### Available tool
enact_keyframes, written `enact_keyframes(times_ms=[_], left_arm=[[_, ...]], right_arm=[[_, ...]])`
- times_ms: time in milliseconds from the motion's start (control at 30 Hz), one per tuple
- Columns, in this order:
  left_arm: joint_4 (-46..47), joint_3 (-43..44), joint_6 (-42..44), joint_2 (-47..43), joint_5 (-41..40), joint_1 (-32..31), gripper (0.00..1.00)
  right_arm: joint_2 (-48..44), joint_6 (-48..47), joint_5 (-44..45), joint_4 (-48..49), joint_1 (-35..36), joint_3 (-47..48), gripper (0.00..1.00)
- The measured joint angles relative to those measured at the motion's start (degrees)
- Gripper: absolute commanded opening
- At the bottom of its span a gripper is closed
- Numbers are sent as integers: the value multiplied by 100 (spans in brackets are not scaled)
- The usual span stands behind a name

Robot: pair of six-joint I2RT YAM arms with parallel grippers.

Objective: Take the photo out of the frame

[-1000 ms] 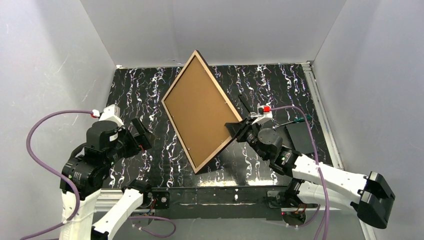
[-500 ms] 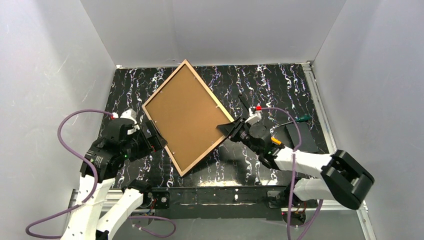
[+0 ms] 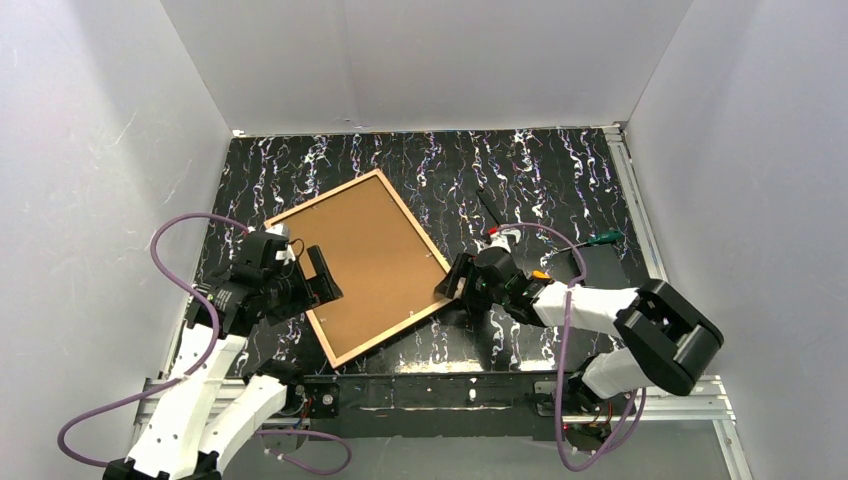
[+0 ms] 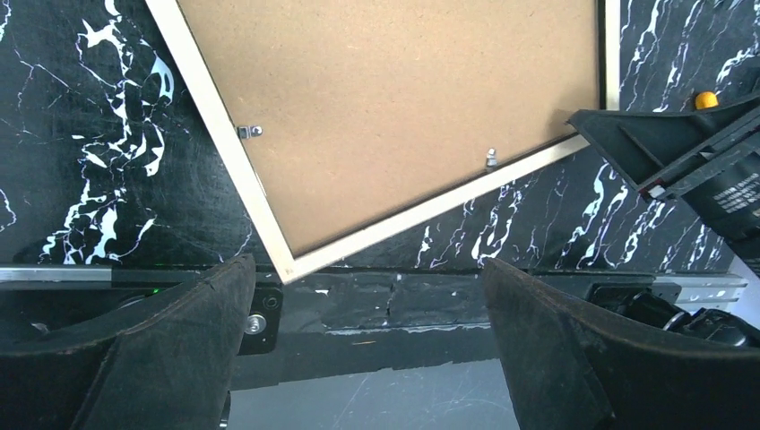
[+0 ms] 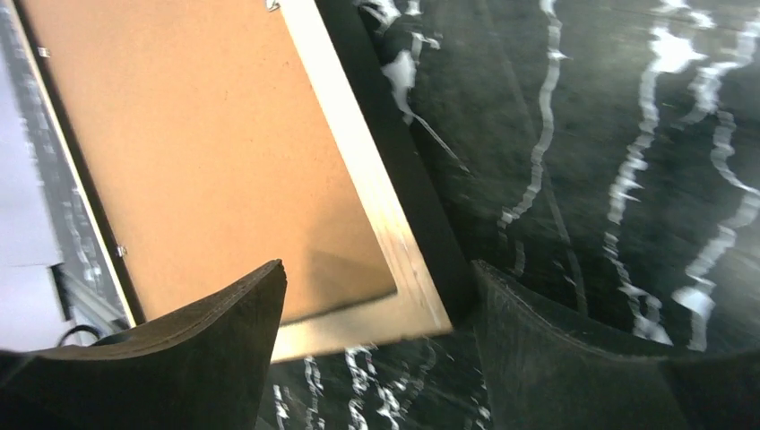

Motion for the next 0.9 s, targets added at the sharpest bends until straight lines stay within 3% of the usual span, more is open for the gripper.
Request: enact_keyframes(times_ms=[333, 600, 900], left_arm=[[-31, -46, 350, 310, 98, 0, 98], [55, -44, 535, 920, 1019, 0, 98], [437, 960, 675, 2481, 2496, -94, 98]], right_arm=[[-1176, -855, 442, -2669, -68, 166, 77], [-1906, -1237, 1401, -4192, -177, 713, 75], [-2518, -1547, 1674, -5095, -1720, 761, 78]])
